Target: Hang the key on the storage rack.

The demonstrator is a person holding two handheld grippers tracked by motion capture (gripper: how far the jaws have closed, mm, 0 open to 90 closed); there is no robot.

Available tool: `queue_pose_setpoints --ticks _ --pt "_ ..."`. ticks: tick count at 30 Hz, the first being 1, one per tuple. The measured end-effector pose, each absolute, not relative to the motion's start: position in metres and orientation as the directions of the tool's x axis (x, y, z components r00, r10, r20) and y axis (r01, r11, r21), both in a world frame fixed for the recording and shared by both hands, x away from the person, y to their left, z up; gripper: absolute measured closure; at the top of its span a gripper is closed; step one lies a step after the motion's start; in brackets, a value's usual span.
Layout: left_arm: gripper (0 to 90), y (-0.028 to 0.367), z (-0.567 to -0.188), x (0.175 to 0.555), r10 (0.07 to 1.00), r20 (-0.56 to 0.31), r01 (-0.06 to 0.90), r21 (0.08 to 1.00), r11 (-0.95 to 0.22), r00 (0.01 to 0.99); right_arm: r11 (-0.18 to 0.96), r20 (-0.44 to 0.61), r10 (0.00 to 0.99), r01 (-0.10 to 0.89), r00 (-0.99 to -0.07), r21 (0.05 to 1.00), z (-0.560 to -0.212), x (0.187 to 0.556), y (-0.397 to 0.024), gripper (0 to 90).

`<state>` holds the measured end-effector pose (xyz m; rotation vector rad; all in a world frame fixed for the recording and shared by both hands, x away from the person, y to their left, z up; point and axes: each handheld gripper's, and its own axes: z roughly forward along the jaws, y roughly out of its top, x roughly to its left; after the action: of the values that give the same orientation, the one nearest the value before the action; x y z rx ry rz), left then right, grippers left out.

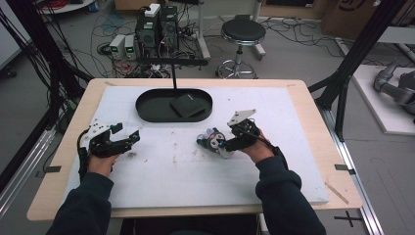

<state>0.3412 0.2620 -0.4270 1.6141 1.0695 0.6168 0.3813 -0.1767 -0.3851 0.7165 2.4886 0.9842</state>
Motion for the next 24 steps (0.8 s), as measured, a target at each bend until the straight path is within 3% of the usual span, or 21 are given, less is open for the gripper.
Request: queue_pose_setpoints --ticks 4,12,15,19,24 --pt "21.6 0.261 -0.427 0.341 0.876 -0.124 0.33 0.943 -0.043 0.467 0.628 -0.17 0.58 0.305 -0.797 0.716 -0.387 0.366 -0.165 21.7" --pt "21.6 0.261 -0.427 0.341 0.874 -0.125 0.331 0.942 -0.043 0.469 0.733 -0.269 0.564 0.323 -0.781 0.599 -0.419 0.362 -0.14 21.6" --pt "21.6 0.262 -0.427 0.341 0.875 -0.125 0.332 0.942 -0.043 0.467 0.761 -0.289 0.546 0.321 -0.786 0.564 -0.424 0.365 -0.138 27.6" --pt "21.6 0.262 -0.427 0.341 0.875 -0.127 0.332 0.942 -0.04 0.466 0.733 -0.22 0.554 0.345 -0.803 0.586 -0.421 0.371 -0.145 34.6" --pt "21.6 0.262 -0.427 0.341 0.875 -0.129 0.33 0.943 -0.038 0.468 0.683 -0.183 0.558 0.323 -0.809 0.655 -0.406 0.375 -0.157 35.2"
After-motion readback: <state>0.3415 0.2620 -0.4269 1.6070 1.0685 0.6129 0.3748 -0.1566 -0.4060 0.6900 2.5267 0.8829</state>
